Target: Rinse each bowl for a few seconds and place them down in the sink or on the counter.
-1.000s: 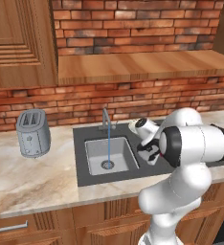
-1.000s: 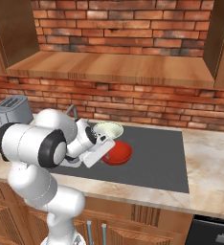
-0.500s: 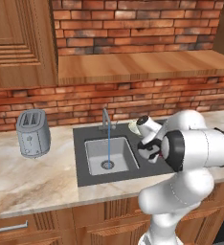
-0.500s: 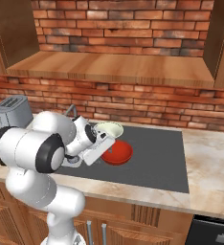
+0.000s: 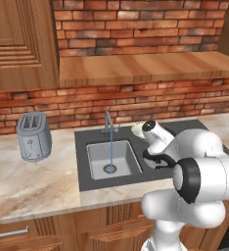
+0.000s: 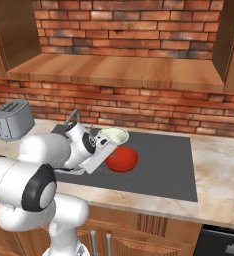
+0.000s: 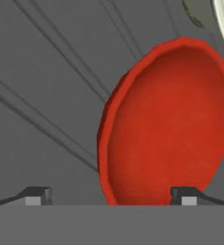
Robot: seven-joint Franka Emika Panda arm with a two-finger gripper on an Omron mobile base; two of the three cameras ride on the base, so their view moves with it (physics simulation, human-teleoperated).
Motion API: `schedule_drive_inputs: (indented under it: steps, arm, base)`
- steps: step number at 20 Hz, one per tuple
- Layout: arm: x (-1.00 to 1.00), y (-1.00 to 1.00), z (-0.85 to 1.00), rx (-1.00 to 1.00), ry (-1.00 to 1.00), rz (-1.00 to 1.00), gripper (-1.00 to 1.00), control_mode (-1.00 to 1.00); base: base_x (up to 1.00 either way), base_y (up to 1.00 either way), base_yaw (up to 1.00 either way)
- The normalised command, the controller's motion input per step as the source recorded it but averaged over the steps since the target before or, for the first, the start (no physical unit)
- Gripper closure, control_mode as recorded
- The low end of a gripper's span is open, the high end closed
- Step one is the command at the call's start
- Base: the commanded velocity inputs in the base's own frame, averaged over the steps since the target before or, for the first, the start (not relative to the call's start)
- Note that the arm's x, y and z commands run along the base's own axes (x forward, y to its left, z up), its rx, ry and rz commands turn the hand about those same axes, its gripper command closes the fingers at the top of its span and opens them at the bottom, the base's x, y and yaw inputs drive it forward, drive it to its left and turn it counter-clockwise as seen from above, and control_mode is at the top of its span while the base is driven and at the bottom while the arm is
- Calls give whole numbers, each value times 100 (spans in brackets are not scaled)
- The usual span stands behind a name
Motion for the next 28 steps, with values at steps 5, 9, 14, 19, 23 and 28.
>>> schedule_drive_inputs:
  steps: [5, 9, 14, 19, 23, 28]
  arm:
    - [-15, 3, 48, 1, -9, 0, -100, -100]
    - [-13, 2, 47, 1, -5, 0, -100, -100]
    - [-16, 0, 42, 1, -5, 0, -100, -100]
    - [-15, 0, 43, 2, -4, 0, -100, -100]
    - [-30, 0, 43, 3, -7, 0, -100, -100]
    - [-34, 0, 38, 2, -8, 0, -100, -100]
  base:
    - [0, 0, 0]
    - [0, 0, 0]
    - [0, 0, 0]
    - [0, 0, 0]
    - [0, 0, 0]
    - [0, 0, 0]
